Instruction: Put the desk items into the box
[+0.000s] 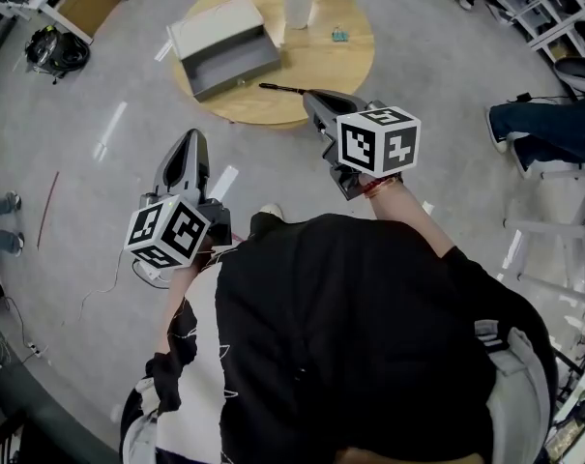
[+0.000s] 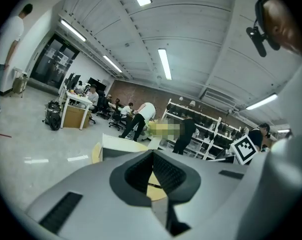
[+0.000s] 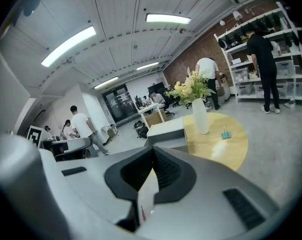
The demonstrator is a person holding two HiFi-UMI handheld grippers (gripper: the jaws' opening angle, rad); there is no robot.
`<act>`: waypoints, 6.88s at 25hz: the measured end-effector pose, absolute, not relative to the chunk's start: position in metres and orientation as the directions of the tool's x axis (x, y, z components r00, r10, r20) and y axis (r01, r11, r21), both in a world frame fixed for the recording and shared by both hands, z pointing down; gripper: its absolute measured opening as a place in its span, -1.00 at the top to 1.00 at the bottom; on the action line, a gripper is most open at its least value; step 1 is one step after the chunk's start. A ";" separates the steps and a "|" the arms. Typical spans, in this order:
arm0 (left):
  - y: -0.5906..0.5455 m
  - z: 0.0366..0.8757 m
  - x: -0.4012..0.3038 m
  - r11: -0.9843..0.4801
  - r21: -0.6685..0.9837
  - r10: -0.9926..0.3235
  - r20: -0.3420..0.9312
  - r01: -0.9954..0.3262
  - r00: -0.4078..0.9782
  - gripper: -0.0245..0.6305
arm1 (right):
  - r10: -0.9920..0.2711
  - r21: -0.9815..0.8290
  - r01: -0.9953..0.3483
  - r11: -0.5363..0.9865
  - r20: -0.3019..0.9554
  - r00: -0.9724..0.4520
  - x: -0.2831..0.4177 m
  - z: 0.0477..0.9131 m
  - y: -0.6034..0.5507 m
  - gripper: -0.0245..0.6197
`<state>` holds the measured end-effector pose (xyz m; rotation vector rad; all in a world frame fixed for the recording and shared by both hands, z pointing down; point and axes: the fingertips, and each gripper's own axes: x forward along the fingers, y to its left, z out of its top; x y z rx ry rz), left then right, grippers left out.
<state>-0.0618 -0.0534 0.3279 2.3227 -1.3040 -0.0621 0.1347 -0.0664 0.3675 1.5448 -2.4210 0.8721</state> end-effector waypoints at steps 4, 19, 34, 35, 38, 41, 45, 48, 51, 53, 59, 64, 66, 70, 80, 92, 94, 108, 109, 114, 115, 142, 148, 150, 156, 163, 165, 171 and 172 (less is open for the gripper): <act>-0.073 0.327 -0.061 -0.463 0.441 -0.799 0.167 -0.769 0.577 0.89 | -0.794 -0.395 -0.880 0.265 0.428 -0.431 0.138 0.372 -0.078 0.91; -0.159 0.341 -0.089 -0.505 0.387 -0.770 0.203 -0.772 0.605 0.89 | -0.813 -0.433 -0.898 0.077 0.494 -0.308 0.146 0.429 -0.131 0.90; -0.194 0.375 -0.104 -0.365 0.463 -0.812 0.266 -0.808 0.520 0.89 | -0.663 -0.399 -0.909 0.122 0.648 -0.373 0.133 0.489 -0.172 0.90; -0.197 0.375 -0.107 -0.343 0.468 -0.823 0.269 -0.815 0.501 0.89 | -0.653 -0.399 -0.907 0.135 0.653 -0.384 0.133 0.489 -0.178 0.90; -0.205 0.372 -0.110 -0.304 0.472 -0.844 0.269 -0.828 0.463 0.89 | -0.633 -0.386 -0.907 0.167 0.663 -0.399 0.137 0.489 -0.196 0.90; -0.207 0.372 -0.110 -0.272 0.466 -0.861 0.272 -0.842 0.429 0.89 | -0.601 -0.402 -0.893 0.204 0.668 -0.438 0.136 0.494 -0.209 0.90; -0.199 0.378 -0.116 -0.211 0.466 -0.878 0.295 -0.859 0.376 0.89 | -0.539 -0.428 -0.870 0.246 0.685 -0.490 0.128 0.509 -0.213 0.90; -0.192 0.383 -0.119 -0.177 0.467 -0.885 0.310 -0.867 0.347 0.89 | -0.498 -0.421 -0.864 0.277 0.706 -0.504 0.125 0.524 -0.213 0.86; -0.186 0.384 -0.125 -0.147 0.458 -0.894 0.318 -0.876 0.316 0.89 | -0.465 -0.414 -0.860 0.296 0.725 -0.509 0.125 0.535 -0.214 0.77; -0.184 0.382 -0.130 -0.128 0.455 -0.901 0.319 -0.882 0.295 0.89 | -0.441 -0.406 -0.857 0.317 0.737 -0.512 0.125 0.541 -0.213 0.72; -0.179 0.382 -0.139 -0.090 0.447 -0.911 0.324 -0.890 0.255 0.89 | -0.340 -0.369 -0.831 0.417 0.785 -0.519 0.118 0.560 -0.207 0.59; -0.180 0.384 -0.144 -0.071 0.444 -0.913 0.332 -0.893 0.237 0.89 | -0.281 -0.370 -0.815 0.446 0.807 -0.520 0.113 0.572 -0.205 0.56; -0.179 0.385 -0.148 -0.061 0.442 -0.915 0.334 -0.895 0.227 0.89 | -0.262 -0.363 -0.810 0.460 0.816 -0.514 0.112 0.576 -0.204 0.55; -0.177 0.387 -0.152 -0.047 0.445 -0.916 0.339 -0.894 0.216 0.89 | -0.235 -0.337 -0.807 0.486 0.839 -0.492 0.111 0.583 -0.203 0.53; -0.175 0.391 -0.158 -0.034 0.455 -0.914 0.346 -0.890 0.212 0.89 | -0.192 -0.244 -0.790 0.563 0.891 -0.412 0.114 0.592 -0.200 0.58; -0.173 0.392 -0.163 -0.040 0.464 -0.914 0.342 -0.885 0.220 0.89 | -0.233 -0.194 -0.831 0.521 0.905 -0.357 0.119 0.592 -0.203 0.70; -0.172 0.392 -0.165 -0.041 0.466 -0.913 0.342 -0.884 0.222 0.89 | -0.241 -0.189 -0.838 0.511 0.905 -0.351 0.119 0.592 -0.203 0.70; -0.162 0.393 -0.167 -0.078 0.474 -0.903 0.339 -0.877 0.264 0.89 | -0.245 -0.193 -0.861 0.470 0.909 -0.338 0.115 0.592 -0.178 0.70; -0.160 0.393 -0.167 -0.083 0.475 -0.901 0.339 -0.876 0.270 0.89 | -0.246 -0.193 -0.863 0.467 0.909 -0.337 0.114 0.592 -0.176 0.70; -0.153 0.395 -0.170 -0.107 0.477 -0.894 0.338 -0.872 0.294 0.89 | -0.252 -0.193 -0.870 0.454 0.909 -0.333 0.109 0.592 -0.161 0.70; -0.151 0.396 -0.171 -0.112 0.477 -0.893 0.337 -0.872 0.299 0.89 | -0.253 -0.193 -0.872 0.450 0.909 -0.332 0.108 0.593 -0.157 0.70; -0.116 0.377 -0.193 -0.268 0.486 -0.860 0.269 -0.832 0.434 0.89 | -0.543 -0.149 -0.908 0.391 0.759 -0.359 0.045 0.513 -0.126 0.76; -0.123 0.369 -0.185 -0.307 0.484 -0.860 0.228 -0.819 0.457 0.89 | -0.611 -0.123 -0.891 0.437 0.686 -0.395 0.031 0.469 -0.141 0.76; -0.124 0.366 -0.183 -0.316 0.483 -0.860 0.218 -0.816 0.461 0.89 | -0.633 -0.104 -0.887 0.451 0.663 -0.400 0.029 0.455 -0.146 0.76; -0.128 0.356 -0.185 -0.326 0.475 -0.868 0.192 -0.817 0.458 0.89 | -0.682 -0.080 -0.887 0.456 0.608 -0.406 0.028 0.424 -0.159 0.76; -0.124 0.362 -0.192 -0.307 0.480 -0.867 0.214 -0.822 0.449 0.89 | -0.705 -0.098 -0.884 0.457 0.566 -0.427 0.020 0.404 -0.160 0.76; -0.126 0.366 -0.192 -0.296 0.486 -0.868 0.222 -0.822 0.444 0.89 | -0.699 -0.096 -0.882 0.462 0.572 -0.429 0.020 0.406 -0.161 0.76; -0.135 0.377 -0.185 -0.282 0.500 -0.862 0.242 -0.819 0.445 0.89 | -0.670 -0.115 -0.876 0.468 0.601 -0.437 0.023 0.418 -0.165 0.76; -0.137 0.379 -0.183 -0.279 0.503 -0.861 0.246 -0.818 0.445 0.89 | -0.665 -0.111 -0.874 0.473 0.606 -0.437 0.023 0.420 -0.167 0.76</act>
